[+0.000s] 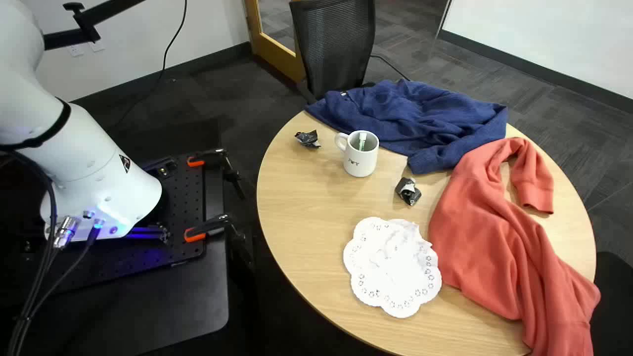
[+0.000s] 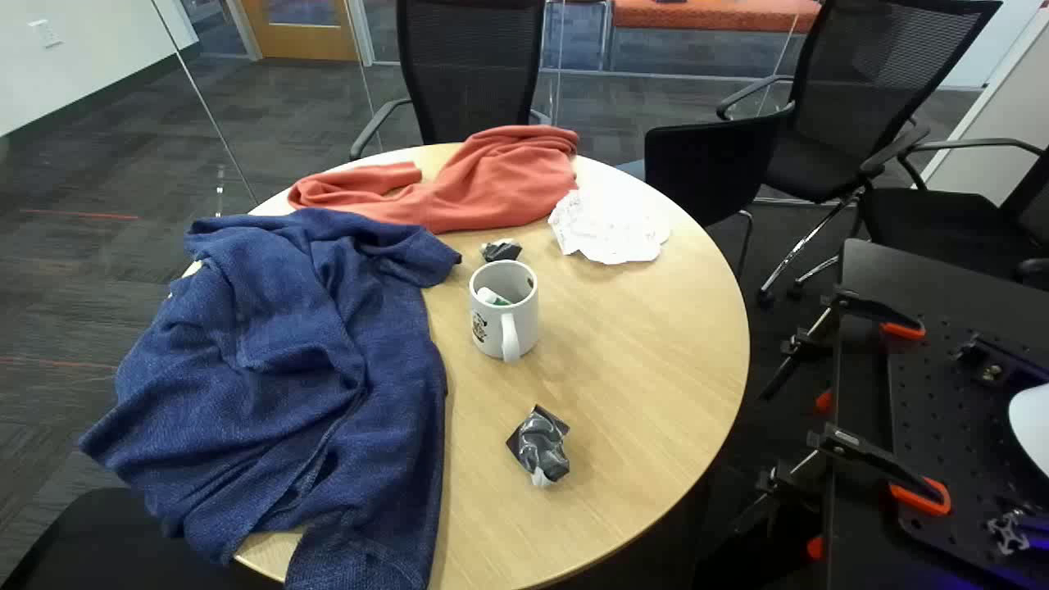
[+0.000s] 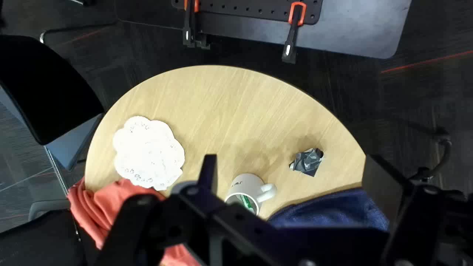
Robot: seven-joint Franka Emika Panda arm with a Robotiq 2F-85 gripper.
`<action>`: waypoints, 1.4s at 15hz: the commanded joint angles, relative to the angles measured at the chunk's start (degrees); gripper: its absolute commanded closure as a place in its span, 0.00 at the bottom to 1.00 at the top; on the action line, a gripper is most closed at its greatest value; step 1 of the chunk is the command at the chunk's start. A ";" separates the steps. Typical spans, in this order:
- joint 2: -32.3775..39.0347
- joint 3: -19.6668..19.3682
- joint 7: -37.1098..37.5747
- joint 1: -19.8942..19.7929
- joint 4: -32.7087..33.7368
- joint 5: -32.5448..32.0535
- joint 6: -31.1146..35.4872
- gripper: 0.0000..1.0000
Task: Take the marker out of the mug and put it on the table
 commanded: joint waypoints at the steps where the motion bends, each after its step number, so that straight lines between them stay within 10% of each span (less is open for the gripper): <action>1: 0.38 -0.87 0.71 1.27 0.14 -0.60 -0.10 0.00; 10: 1.76 -2.06 -2.11 1.72 -0.34 -0.80 4.69 0.00; 21: 10.93 -9.84 -22.43 3.88 -7.71 -2.39 29.69 0.00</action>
